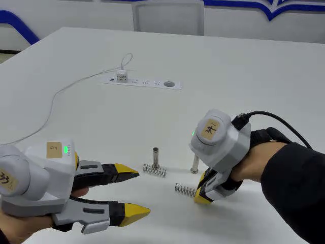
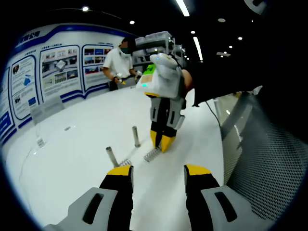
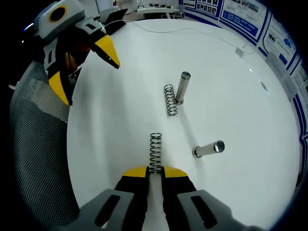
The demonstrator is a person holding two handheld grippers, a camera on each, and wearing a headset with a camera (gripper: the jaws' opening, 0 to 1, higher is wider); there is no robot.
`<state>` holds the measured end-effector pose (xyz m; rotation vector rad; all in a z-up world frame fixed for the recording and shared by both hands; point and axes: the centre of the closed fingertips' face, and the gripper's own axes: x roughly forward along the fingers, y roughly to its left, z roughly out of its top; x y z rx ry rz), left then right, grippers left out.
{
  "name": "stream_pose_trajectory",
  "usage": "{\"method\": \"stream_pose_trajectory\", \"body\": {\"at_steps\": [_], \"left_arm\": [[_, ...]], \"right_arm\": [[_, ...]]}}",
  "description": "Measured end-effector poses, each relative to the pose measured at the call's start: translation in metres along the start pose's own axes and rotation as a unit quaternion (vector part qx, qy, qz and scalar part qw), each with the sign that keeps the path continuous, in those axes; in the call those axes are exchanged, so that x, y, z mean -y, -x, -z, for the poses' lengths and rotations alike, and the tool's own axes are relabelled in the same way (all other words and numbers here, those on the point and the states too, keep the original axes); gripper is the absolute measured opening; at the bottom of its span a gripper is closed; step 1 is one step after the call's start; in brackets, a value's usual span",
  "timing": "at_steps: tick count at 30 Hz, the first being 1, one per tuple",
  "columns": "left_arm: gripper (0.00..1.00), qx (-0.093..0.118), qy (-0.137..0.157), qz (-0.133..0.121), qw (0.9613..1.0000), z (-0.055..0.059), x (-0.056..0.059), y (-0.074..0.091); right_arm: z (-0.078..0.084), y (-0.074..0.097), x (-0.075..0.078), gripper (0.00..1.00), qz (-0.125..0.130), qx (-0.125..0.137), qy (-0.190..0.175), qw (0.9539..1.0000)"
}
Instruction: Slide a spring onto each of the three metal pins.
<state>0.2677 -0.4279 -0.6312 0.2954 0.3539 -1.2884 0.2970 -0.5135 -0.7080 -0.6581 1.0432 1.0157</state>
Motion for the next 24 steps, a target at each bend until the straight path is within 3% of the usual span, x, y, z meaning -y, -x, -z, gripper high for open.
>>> {"method": "stream_pose_trajectory", "body": {"at_steps": [12, 20, 24], "left_arm": [[0.42, -0.040, -0.032, 0.041, 0.9978, 0.009, 0.002, -0.022], [0.38, -0.044, -0.051, 0.062, 0.9958, 0.011, 0.008, -0.032], [0.30, -0.042, -0.066, 0.069, 0.9945, 0.012, 0.013, -0.033]], "right_arm": [[-0.018, 0.024, -0.025, 0.11, -0.023, 0.022, 0.022, 0.9993], [-0.036, 0.039, -0.047, 0.11, -0.040, 0.027, 0.052, 0.9975], [-0.041, 0.040, -0.057, 0.11, -0.050, 0.023, 0.064, 0.9964]]}}
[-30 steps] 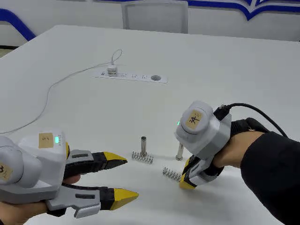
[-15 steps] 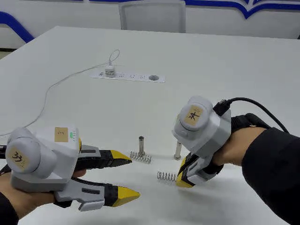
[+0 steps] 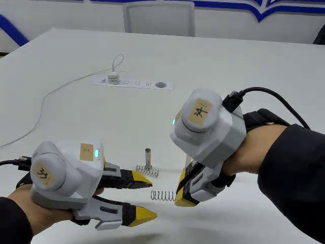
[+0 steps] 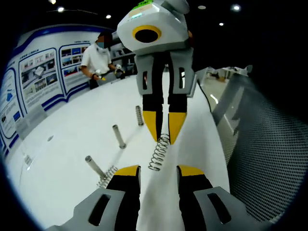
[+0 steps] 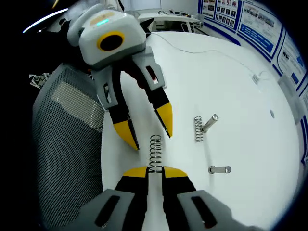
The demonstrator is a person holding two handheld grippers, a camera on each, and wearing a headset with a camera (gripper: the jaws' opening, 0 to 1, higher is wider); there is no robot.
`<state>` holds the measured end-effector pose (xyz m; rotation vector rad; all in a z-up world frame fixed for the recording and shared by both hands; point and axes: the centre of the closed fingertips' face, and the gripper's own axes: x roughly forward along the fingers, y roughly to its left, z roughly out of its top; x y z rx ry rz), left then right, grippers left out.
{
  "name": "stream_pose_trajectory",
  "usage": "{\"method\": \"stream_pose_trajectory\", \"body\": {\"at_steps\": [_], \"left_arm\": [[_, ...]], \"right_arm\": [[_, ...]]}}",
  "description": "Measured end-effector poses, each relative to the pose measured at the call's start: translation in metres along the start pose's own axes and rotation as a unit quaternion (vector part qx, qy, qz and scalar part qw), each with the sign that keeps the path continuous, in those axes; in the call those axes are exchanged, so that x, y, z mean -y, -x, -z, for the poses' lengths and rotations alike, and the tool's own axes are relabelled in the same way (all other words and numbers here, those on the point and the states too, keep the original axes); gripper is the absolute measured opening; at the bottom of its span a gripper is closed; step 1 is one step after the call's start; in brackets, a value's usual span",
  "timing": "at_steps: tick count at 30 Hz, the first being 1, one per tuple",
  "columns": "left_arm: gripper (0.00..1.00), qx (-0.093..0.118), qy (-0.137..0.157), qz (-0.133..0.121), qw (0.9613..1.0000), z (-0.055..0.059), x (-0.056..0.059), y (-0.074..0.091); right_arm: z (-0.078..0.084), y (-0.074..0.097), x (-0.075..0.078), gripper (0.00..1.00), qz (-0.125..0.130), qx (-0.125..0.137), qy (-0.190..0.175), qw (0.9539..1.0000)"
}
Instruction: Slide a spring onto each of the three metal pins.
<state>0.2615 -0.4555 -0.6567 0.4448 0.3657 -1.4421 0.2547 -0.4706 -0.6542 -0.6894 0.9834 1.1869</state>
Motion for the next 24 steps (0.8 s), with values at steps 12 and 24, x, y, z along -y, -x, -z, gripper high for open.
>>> {"method": "stream_pose_trajectory", "body": {"at_steps": [12, 24], "left_arm": [[0.12, 0.011, -0.018, 0.005, 0.9998, -0.005, 0.003, -0.002], [0.11, 0.011, -0.012, 0.008, 0.9998, -0.006, 0.006, -0.002]], "right_arm": [[-0.007, 0.007, -0.007, 0.11, 0.001, -0.002, 0.013, 0.9999], [-0.028, 0.019, -0.007, 0.11, 0.018, 0.039, 0.030, 0.9986]]}}
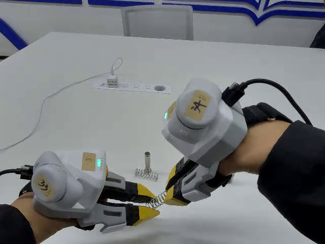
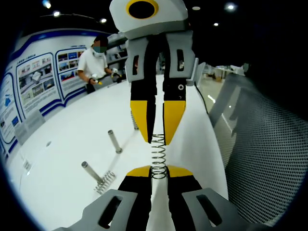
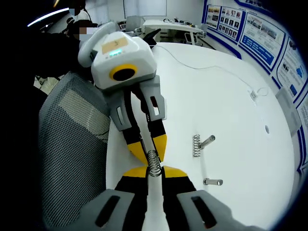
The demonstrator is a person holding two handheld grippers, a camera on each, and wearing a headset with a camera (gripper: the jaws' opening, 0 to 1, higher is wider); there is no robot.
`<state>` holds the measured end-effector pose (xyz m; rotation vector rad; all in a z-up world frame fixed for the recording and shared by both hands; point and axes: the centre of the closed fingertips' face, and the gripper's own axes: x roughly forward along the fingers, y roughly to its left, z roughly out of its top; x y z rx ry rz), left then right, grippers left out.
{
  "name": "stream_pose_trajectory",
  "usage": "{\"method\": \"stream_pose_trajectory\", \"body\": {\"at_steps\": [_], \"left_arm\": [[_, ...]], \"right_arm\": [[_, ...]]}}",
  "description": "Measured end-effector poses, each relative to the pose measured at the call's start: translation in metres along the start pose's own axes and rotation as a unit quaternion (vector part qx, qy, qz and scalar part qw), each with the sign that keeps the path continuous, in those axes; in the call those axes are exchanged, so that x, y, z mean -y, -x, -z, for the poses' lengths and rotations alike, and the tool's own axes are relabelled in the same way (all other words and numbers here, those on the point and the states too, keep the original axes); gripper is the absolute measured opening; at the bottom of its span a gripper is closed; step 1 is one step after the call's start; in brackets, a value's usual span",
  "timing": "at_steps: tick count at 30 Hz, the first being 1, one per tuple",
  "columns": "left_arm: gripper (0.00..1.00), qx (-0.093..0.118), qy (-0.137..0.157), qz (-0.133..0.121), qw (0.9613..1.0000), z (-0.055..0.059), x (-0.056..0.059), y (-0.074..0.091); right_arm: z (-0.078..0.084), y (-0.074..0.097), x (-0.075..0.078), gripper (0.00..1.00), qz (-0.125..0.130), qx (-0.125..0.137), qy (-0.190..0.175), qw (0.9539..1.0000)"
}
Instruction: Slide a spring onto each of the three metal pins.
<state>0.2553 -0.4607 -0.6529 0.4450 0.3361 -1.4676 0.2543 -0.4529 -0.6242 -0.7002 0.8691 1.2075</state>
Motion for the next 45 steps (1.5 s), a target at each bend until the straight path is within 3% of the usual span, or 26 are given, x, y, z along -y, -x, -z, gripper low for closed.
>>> {"method": "stream_pose_trajectory", "body": {"at_steps": [8, 22, 29, 45], "left_arm": [[0.11, 0.003, 0.001, -0.003, 1.0000, -0.003, 0.000, 0.001], [0.12, 0.005, 0.000, 0.002, 1.0000, -0.003, 0.002, -0.003], [0.19, 0.019, 0.019, -0.007, 0.9996, -0.006, -0.004, 0.002], [0.31, 0.041, 0.074, -0.054, 0.9950, 0.007, -0.018, 0.027]], "right_arm": [[-0.011, 0.002, -0.002, 0.11, 0.006, 0.020, 0.018, 0.9996], [-0.018, -0.002, -0.004, 0.11, 0.004, 0.025, 0.031, 0.9992], [-0.012, 0.004, 0.006, 0.11, 0.016, 0.014, 0.025, 0.9995], [0.011, 0.031, 0.037, 0.11, 0.055, -0.007, -0.002, 0.9984]]}}
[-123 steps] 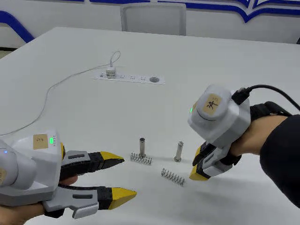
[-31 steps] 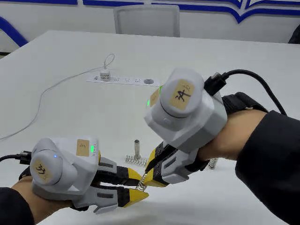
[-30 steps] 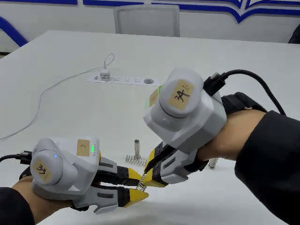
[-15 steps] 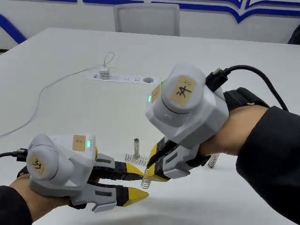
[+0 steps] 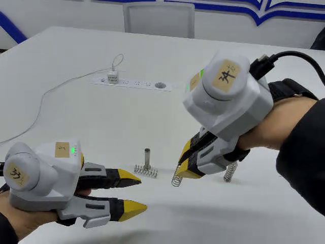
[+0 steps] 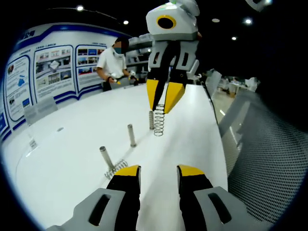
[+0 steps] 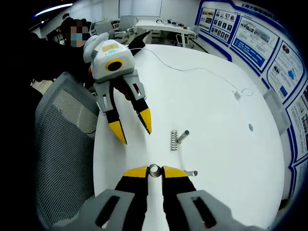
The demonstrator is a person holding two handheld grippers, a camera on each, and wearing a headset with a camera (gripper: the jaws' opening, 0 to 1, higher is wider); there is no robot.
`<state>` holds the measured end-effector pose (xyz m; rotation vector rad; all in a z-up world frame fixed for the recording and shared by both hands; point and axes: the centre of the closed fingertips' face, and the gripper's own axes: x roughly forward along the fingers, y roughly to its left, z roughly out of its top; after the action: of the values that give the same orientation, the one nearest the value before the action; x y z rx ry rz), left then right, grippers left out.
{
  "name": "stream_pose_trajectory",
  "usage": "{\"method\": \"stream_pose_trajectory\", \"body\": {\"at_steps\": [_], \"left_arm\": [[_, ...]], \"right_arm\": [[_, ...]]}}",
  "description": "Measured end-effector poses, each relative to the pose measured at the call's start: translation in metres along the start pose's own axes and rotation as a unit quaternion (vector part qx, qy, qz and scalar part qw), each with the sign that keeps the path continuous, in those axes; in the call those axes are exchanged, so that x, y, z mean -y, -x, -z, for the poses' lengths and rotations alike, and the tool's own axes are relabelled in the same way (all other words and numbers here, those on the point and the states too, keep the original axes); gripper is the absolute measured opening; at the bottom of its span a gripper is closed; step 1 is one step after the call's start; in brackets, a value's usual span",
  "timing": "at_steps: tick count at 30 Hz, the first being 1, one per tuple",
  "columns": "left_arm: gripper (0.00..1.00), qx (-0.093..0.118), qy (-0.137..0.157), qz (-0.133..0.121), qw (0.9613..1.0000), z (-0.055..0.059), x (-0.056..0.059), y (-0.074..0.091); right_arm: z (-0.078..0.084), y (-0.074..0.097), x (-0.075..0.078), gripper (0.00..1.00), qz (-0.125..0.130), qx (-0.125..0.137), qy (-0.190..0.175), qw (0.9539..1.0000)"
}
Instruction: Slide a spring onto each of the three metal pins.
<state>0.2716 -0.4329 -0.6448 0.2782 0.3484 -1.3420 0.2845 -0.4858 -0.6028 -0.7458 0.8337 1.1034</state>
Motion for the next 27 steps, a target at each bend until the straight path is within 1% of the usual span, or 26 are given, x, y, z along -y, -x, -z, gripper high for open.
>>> {"method": "stream_pose_trajectory", "body": {"at_steps": [3, 7, 10, 14, 18, 20, 23, 27], "left_arm": [[0.32, 0.006, 0.010, -0.009, 0.9999, 0.000, 0.000, 0.005], [0.35, 0.008, 0.020, -0.017, 0.9996, 0.002, -0.001, 0.009], [0.37, 0.010, 0.027, -0.023, 0.9993, 0.002, -0.002, 0.012], [0.38, 0.013, 0.032, -0.030, 0.9990, 0.002, -0.003, 0.015], [0.40, 0.014, 0.035, -0.034, 0.9987, 0.001, -0.002, 0.016], [0.40, 0.013, 0.037, -0.034, 0.9987, 0.001, -0.001, 0.016], [0.41, 0.010, 0.037, -0.033, 0.9987, 0.002, 0.002, 0.016], [0.41, 0.009, 0.039, -0.035, 0.9986, 0.003, 0.002, 0.017]], "right_arm": [[0.007, 0.004, 0.008, 0.11, 0.010, -0.006, -0.006, 0.9999], [0.012, 0.009, 0.019, 0.11, 0.020, -0.010, -0.013, 0.9997], [0.014, 0.014, 0.030, 0.11, 0.030, -0.012, -0.017, 0.9993], [0.015, 0.019, 0.049, 0.11, 0.049, -0.016, -0.022, 0.9984], [0.014, 0.016, 0.060, 0.11, 0.055, -0.018, -0.023, 0.9980], [0.014, 0.014, 0.064, 0.11, 0.058, -0.018, -0.023, 0.9979], [0.017, 0.007, 0.069, 0.11, 0.062, -0.025, -0.023, 0.9975], [0.017, 0.001, 0.070, 0.11, 0.057, -0.026, -0.025, 0.9977]]}}
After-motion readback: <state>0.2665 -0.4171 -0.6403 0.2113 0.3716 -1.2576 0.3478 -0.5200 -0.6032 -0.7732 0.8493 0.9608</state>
